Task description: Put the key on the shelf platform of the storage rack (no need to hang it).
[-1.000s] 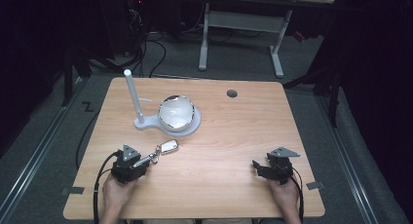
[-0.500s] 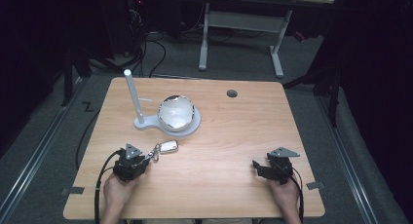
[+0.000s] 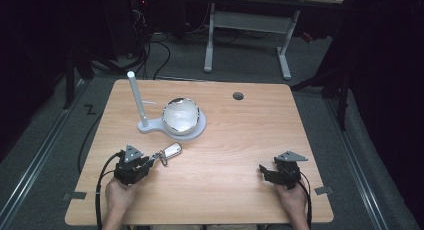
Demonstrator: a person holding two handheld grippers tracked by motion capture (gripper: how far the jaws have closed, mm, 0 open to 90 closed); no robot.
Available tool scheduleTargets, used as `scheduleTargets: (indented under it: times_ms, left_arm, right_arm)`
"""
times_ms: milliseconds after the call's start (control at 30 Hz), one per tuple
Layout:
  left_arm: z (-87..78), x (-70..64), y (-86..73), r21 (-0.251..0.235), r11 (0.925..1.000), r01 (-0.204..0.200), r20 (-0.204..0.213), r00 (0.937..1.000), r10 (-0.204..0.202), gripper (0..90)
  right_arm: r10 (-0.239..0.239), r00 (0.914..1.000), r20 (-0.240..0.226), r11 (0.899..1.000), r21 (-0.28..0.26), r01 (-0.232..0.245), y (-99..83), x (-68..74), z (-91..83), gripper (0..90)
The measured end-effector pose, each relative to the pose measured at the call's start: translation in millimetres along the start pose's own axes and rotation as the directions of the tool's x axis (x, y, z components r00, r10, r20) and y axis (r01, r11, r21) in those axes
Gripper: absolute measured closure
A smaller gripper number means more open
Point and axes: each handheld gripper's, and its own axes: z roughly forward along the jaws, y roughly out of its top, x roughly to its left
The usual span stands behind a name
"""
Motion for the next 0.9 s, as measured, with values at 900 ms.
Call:
scheduleTargets:
  times_ms: [900]
  left_arm:
    - [-47.1,-11.6,47.6,-0.147,0.9891,-0.011,0.053,0.9984,0.019,75.1]
  right_arm:
    - [0.000,1.0000,-0.002,1.000,0.001,0.000,0.0,-0.3,-0.1,29.9]
